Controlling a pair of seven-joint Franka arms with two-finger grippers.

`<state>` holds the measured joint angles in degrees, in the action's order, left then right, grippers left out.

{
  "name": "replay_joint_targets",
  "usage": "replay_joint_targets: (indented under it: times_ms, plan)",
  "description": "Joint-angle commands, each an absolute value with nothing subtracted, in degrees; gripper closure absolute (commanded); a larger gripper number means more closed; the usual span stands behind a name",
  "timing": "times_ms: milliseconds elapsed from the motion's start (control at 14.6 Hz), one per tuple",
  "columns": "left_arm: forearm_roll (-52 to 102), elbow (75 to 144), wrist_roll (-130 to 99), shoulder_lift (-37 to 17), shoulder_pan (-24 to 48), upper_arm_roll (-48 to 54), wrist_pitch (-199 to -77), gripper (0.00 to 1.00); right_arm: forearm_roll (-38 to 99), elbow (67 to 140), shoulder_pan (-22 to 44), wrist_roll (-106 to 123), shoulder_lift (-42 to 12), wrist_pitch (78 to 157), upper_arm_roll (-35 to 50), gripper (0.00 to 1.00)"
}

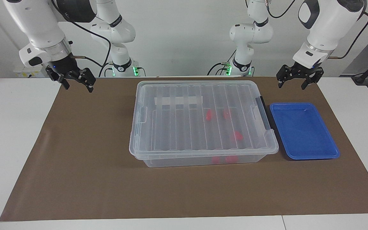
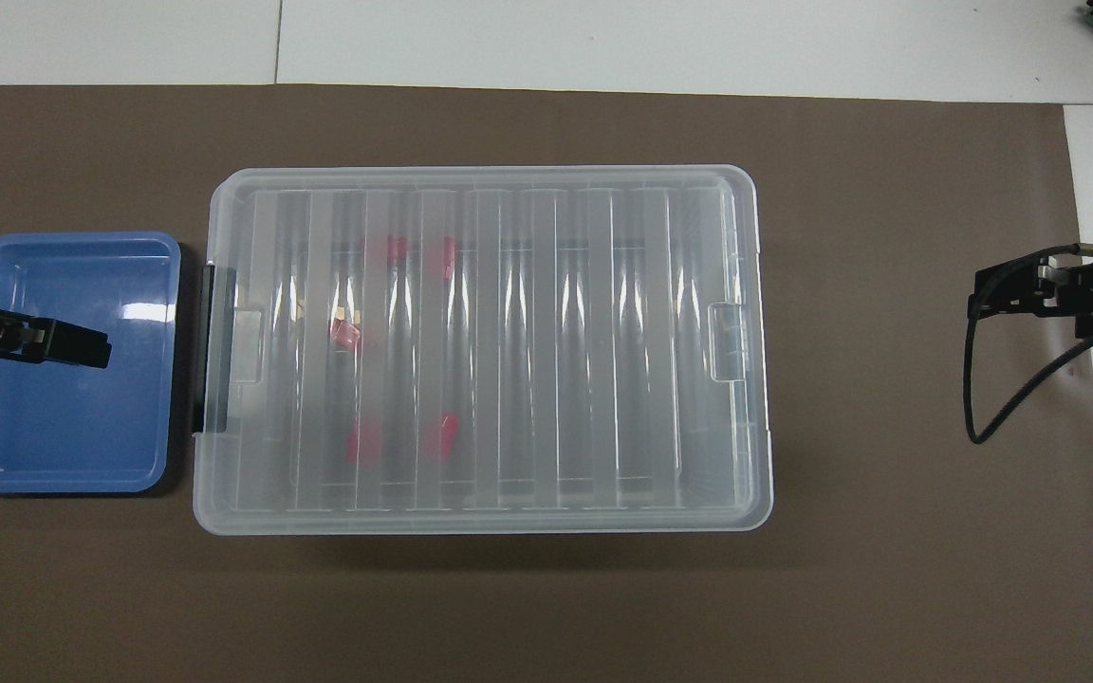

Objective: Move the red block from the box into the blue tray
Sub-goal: 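Reach the right gripper toward the near edge of the clear lid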

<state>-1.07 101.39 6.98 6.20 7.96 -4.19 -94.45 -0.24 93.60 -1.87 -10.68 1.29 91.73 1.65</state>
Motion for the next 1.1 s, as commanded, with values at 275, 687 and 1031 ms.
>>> replay_joint_targets:
  times_ms: [275,687,1031]
  plan:
    - [-1.2,101.2,6.5,6.8,7.8,-4.2,-93.3,0.00,0.8,98.9,-2.3,-11.1,4.8,93.6,3.7,0.00]
    - [-1.2,101.2,6.5,6.8,7.8,-4.2,-93.3,0.00,0.8,99.9,-2.4,-10.4,4.9,94.5,3.8,0.00]
    - [-1.2,101.2,6.5,6.8,7.8,-4.2,-93.3,0.00,0.8,99.9,-2.3,-10.3,5.0,94.4,3.8,0.00]
